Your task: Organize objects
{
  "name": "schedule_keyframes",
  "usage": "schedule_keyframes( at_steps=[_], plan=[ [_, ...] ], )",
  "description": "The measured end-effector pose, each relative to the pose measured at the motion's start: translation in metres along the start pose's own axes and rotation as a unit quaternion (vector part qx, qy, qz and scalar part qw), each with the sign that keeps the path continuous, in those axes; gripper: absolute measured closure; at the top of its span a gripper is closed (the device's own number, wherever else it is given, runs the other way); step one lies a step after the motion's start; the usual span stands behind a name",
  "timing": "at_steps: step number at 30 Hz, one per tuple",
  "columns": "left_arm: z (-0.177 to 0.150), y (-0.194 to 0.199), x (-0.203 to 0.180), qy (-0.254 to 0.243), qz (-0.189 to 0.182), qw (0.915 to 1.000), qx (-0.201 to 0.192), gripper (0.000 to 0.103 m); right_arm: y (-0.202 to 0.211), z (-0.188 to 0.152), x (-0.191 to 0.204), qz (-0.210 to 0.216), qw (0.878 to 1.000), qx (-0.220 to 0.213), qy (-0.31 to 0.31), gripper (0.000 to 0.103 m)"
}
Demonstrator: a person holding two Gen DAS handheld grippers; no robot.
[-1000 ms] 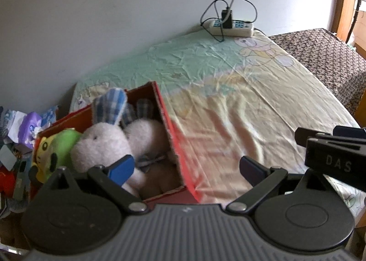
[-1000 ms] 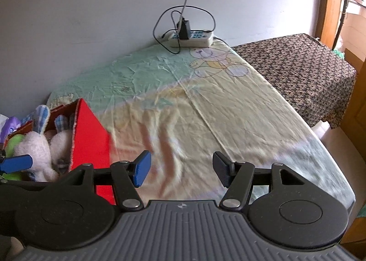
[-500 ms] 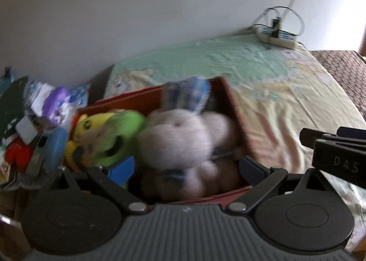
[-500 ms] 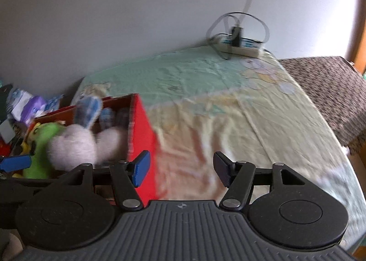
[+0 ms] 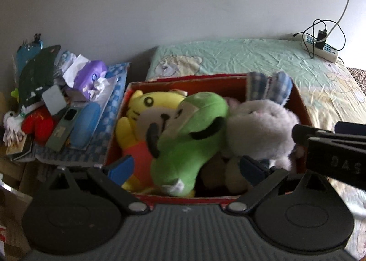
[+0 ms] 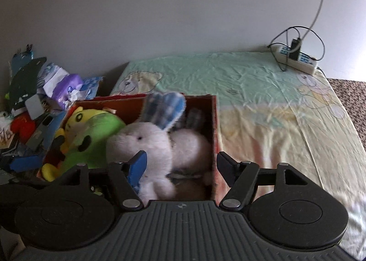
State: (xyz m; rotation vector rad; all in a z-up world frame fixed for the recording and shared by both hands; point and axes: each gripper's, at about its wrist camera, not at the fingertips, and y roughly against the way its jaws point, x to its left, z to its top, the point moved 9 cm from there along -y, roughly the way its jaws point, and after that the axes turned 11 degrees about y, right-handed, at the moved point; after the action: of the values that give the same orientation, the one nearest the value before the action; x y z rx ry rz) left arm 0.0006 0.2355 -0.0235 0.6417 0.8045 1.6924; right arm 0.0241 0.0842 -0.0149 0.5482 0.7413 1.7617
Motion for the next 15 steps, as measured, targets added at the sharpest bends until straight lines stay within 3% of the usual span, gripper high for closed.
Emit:
schedule_keyframes(
  at_steps=[8,15],
  plan=[
    [-0.011,-0.005,0.000,-0.013,-0.022,0.9991,0.035,0.004,0.007,-0.002,-0.002,-0.005,1.000,0.005,-0.002,0.027],
    [-0.014,-0.002,-0.003,-0.053,-0.018,0.9979,0.032,0.004,0.009,-0.006,0.000,-0.008,1.000,0.016,-0.012,0.025]
  ],
)
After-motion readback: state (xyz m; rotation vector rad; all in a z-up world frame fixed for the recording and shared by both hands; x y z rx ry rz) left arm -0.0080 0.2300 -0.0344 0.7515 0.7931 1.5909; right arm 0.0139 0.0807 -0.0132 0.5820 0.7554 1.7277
